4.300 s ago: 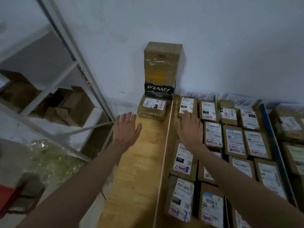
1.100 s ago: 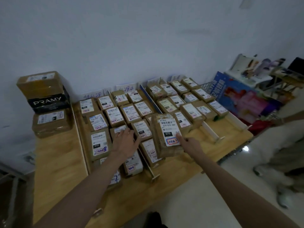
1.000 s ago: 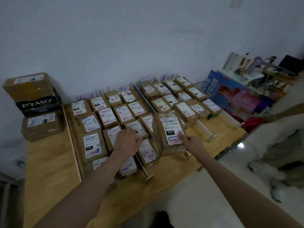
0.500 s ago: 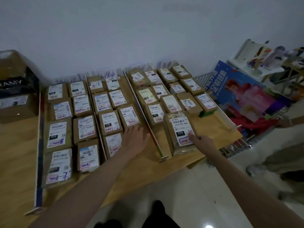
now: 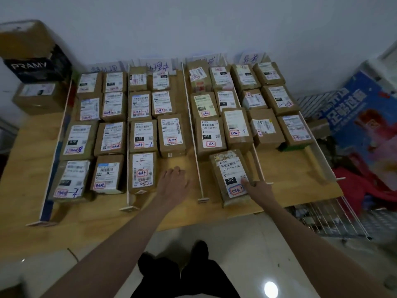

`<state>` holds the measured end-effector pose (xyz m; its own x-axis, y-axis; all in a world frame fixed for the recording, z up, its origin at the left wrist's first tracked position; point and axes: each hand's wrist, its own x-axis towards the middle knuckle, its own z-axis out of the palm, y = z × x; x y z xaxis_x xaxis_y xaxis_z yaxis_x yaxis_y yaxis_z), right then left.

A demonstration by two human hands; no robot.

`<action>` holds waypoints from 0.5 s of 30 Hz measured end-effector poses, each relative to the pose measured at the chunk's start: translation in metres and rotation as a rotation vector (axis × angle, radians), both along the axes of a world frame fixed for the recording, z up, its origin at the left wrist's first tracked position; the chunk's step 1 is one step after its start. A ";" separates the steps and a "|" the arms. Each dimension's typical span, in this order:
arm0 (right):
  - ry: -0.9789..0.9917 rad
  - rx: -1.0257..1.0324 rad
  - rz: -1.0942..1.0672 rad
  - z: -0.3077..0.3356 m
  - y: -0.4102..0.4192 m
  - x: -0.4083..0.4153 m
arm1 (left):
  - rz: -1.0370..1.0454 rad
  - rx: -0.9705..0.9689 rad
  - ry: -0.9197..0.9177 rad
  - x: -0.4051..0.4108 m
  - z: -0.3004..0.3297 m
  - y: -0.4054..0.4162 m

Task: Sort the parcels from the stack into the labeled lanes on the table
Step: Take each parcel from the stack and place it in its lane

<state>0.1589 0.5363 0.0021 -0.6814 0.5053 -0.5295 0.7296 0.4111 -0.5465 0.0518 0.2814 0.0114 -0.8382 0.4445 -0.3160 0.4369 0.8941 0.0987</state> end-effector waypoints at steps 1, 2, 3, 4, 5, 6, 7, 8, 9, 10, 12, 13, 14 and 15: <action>-0.003 -0.008 0.003 -0.004 0.000 -0.002 | 0.014 -0.013 -0.008 0.001 -0.003 0.000; 0.005 -0.012 0.009 -0.009 0.001 -0.005 | 0.028 -0.019 -0.011 0.001 -0.006 0.000; 0.006 -0.011 0.018 -0.012 0.001 -0.007 | 0.039 -0.023 -0.014 0.002 -0.009 0.001; 0.015 -0.009 0.028 -0.016 0.001 -0.009 | 0.048 -0.025 -0.014 0.003 -0.012 0.001; 0.015 -0.007 0.034 -0.018 0.001 -0.011 | 0.057 -0.028 -0.019 0.004 -0.014 0.002; 0.021 -0.001 0.039 -0.022 0.001 -0.014 | 0.064 -0.029 -0.027 0.004 -0.016 0.002; 0.011 0.006 0.045 -0.023 0.001 -0.016 | 0.071 -0.032 -0.035 0.005 -0.017 0.002; 0.017 0.015 0.056 -0.026 0.000 -0.018 | 0.074 -0.038 -0.040 0.005 -0.018 0.002; 0.023 0.017 0.058 -0.029 -0.001 -0.020 | 0.076 -0.043 -0.042 0.006 -0.019 0.002; 0.044 0.013 0.053 -0.033 -0.001 -0.021 | 0.077 -0.048 -0.041 0.006 -0.019 0.002; 0.074 -0.018 0.028 -0.038 -0.005 -0.022 | 0.079 -0.057 -0.040 0.006 -0.020 0.002; 0.077 -0.036 0.014 -0.038 -0.008 -0.023 | 0.082 -0.060 -0.041 0.006 -0.020 0.002; 0.080 -0.048 0.010 -0.042 -0.009 -0.023 | 0.083 -0.062 -0.042 0.006 -0.021 0.001; 0.062 -0.056 0.012 -0.044 -0.011 -0.023 | 0.083 -0.065 -0.042 0.006 -0.021 0.001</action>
<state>0.1359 0.5251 -0.0415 -0.7191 0.4682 -0.5135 0.6893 0.3870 -0.6124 0.0573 0.2826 -0.0095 -0.8567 0.3515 -0.3775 0.3577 0.9322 0.0563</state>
